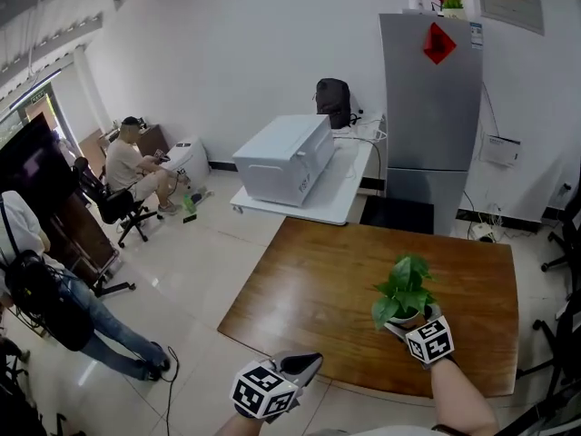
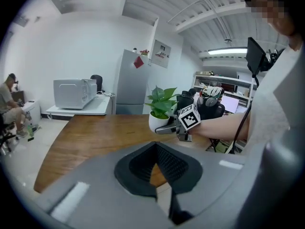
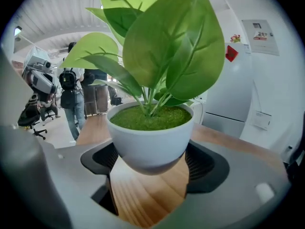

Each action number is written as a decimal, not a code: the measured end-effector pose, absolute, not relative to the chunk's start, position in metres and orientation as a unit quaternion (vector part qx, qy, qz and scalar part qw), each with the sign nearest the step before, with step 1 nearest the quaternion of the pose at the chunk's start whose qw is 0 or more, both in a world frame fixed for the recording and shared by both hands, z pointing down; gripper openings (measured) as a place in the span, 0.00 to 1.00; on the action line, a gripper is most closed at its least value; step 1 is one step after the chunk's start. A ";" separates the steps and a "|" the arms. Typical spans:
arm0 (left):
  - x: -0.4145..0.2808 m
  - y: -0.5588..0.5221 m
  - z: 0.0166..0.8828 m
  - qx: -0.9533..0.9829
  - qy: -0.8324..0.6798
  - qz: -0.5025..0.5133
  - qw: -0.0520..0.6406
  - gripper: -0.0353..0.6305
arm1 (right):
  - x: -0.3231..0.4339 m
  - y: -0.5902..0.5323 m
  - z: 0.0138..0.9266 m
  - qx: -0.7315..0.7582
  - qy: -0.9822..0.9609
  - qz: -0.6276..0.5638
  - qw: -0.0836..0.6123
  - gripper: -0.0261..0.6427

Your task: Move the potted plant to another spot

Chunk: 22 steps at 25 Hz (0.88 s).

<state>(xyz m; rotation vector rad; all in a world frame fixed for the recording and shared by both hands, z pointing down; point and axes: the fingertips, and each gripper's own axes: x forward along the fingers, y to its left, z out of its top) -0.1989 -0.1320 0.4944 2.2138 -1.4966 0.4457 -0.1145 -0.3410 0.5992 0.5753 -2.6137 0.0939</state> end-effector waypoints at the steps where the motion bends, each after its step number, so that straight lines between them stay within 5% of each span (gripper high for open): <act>1: -0.205 -0.127 0.495 0.794 -0.546 0.158 0.216 0.05 | -0.126 -0.337 0.600 0.199 -0.952 0.032 0.231 0.69; 22: -0.349 -0.034 0.530 0.687 -0.665 0.129 0.262 0.05 | -0.347 -0.270 0.646 0.044 -0.968 0.015 0.248 0.69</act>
